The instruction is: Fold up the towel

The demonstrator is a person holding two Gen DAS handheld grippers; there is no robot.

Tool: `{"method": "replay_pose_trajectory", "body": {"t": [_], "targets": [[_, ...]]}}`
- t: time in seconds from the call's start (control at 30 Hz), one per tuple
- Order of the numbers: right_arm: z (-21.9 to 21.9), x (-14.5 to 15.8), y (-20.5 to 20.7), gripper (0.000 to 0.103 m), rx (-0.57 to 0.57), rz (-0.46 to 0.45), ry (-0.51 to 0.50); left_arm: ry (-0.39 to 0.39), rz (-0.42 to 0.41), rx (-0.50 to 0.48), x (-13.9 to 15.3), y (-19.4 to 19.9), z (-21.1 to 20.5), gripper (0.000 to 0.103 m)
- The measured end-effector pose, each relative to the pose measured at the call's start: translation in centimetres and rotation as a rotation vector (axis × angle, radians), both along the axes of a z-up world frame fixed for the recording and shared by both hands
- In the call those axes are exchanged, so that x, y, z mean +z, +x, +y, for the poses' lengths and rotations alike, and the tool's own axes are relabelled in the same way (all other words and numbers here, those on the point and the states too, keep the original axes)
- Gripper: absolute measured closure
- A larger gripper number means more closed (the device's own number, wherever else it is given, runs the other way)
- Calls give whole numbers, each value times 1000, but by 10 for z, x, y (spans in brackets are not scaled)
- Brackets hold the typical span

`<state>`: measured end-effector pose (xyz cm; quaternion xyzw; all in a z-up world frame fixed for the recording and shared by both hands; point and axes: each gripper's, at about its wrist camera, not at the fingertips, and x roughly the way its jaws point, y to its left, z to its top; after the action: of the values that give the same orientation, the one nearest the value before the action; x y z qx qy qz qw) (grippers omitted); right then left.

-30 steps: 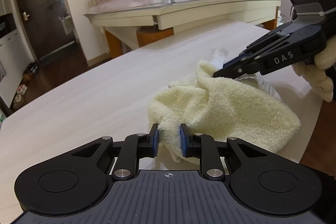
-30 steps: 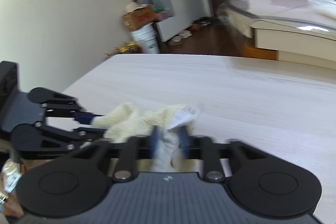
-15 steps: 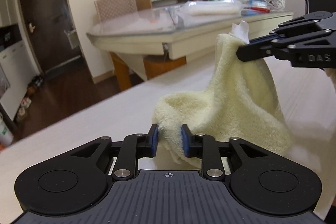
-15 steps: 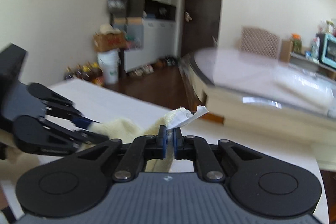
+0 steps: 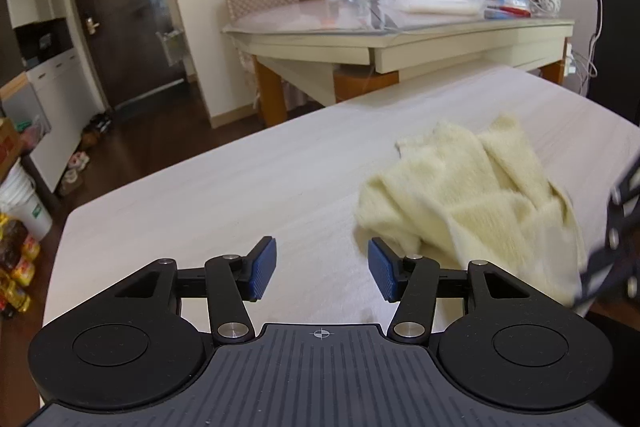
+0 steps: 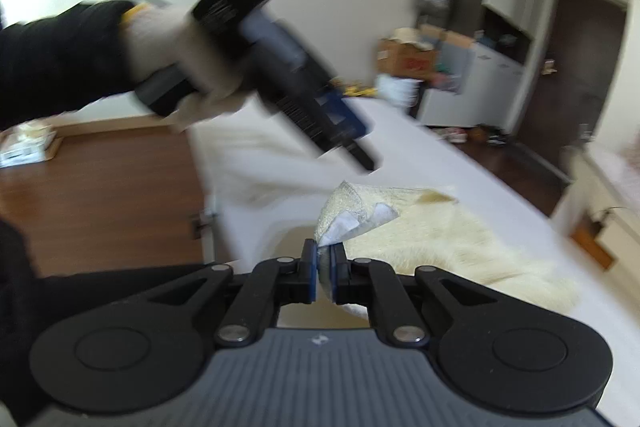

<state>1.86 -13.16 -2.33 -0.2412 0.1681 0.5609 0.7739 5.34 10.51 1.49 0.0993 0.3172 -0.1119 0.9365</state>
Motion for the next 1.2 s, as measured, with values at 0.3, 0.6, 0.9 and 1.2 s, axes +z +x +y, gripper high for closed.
{"method": "replay_pose_trajectory", "body": {"t": [0.3, 0.6, 0.9, 1.2], "targets": [[-28, 16, 9, 81, -96, 54, 94, -88, 17, -24, -2, 27, -25, 40], [-51, 26, 58, 70, -376, 55, 175, -49, 31, -93, -3, 65, -51, 39], [-44, 12, 103, 54, -494, 157, 110, 33, 111, -192, -32, 81, -76, 65], [-49, -2, 97, 60, -468, 173, 13, 132, 40, -130, -39, 92, -74, 90]]}}
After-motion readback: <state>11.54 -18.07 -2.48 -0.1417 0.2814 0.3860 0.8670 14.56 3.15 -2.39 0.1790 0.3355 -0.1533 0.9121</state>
